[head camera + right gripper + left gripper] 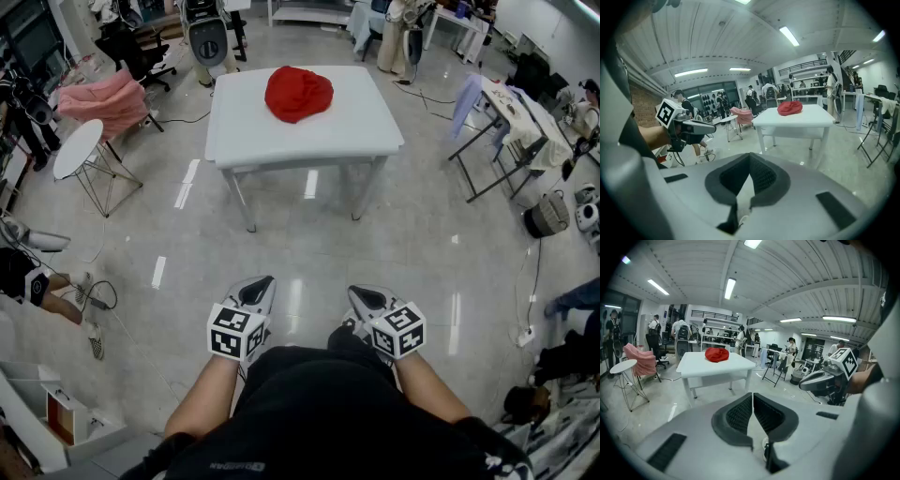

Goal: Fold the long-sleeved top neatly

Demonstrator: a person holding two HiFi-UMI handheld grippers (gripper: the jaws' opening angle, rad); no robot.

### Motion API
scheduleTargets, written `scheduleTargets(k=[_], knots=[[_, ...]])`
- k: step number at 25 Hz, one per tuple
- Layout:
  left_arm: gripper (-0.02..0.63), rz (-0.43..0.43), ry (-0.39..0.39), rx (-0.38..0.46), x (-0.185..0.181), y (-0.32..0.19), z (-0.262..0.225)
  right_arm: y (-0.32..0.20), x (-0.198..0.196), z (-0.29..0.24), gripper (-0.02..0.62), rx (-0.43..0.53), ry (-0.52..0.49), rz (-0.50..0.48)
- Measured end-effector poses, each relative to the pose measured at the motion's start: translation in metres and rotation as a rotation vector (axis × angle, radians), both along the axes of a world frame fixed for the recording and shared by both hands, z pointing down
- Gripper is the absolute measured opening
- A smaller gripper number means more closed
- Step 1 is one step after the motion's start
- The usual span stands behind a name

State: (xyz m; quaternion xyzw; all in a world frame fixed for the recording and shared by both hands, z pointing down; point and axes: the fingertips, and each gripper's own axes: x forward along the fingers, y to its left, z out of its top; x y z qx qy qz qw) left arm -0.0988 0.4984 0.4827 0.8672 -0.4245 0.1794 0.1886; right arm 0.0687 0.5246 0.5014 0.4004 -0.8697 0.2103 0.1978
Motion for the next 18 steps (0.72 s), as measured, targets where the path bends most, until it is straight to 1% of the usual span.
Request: scheduleTargets(k=[4,15,18], knots=[[0.014,-0.006,0.006,0.004,0.001,-0.001,-0.001,0.0,0.004,-0.001,0.003,0.005,-0.001,0.003],[0.014,-0.005,0.008,0.014,-0.003,-0.002,-0.005,0.003,-0.006,-0.003,0.003,0.008,-0.001,-0.016],[0.014,-0.002,0.008,0.012,-0.005,-0.002,-0.004,0.001,-0.008,-0.005,0.003,0.008,-0.032,-0.004]])
